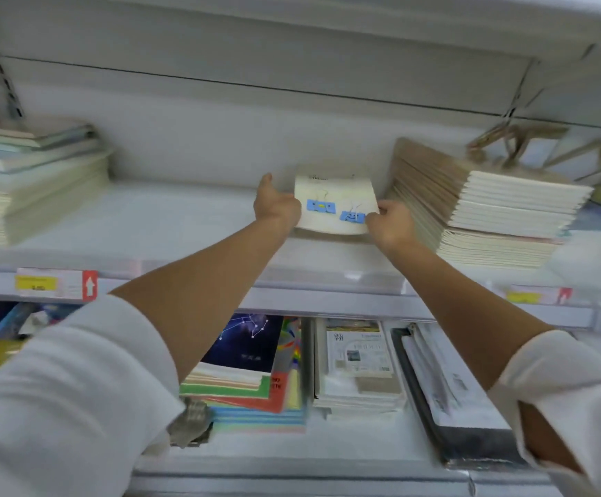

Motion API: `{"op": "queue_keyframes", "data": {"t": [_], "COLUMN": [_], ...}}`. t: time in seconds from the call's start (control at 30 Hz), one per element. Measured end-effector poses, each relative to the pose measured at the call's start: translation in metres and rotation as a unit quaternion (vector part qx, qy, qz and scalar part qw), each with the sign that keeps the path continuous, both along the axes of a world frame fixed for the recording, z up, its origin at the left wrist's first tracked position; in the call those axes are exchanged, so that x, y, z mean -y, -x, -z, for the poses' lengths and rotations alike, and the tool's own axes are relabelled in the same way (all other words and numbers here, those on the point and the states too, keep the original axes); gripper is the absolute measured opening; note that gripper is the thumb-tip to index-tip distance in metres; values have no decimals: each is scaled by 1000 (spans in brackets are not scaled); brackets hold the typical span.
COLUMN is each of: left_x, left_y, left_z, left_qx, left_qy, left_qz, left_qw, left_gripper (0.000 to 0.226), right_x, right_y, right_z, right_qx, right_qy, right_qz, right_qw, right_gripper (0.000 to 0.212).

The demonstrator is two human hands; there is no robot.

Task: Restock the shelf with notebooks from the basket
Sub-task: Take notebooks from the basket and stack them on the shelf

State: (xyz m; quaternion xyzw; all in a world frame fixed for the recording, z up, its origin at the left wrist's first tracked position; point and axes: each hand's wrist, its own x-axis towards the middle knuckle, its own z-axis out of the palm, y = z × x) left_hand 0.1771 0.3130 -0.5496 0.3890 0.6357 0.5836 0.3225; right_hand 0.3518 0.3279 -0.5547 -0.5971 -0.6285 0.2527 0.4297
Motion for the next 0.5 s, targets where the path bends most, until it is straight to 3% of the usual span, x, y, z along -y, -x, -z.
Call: {"op": "queue_keyframes", "data": {"t": [0.1,0.17,0.2,0.23,0.3,0.5], "left_x": [-7,-6,-5,-3,1,0], "left_y": [2,9,13,18,27,34], "left_z": [14,17,17,18,18,26], "left_qx": [2,41,52,53,27,-23], "left_qy": [24,9,5,8,29,43], "left_qz": [31,50,70,101,169,207], "left_qw": [999,998,996,993,985,977], "left_gripper": [61,47,45,45,45,62], "right_x": [-10,-16,-17,-18,-17,-17], "right_y": [-8,-14,-17,-20,-24,-26], "right_z": [9,11,12,13,14,21], "right_qx": [41,20,-6,-29,-45,-20], "right_qy": [52,61,68,76,98,83], "right_qz": [0,0,-8,-23,-70,-101], "right_qw": [998,998,998,996,992,991], "right_gripper": [17,22,10,16,51,55]}}
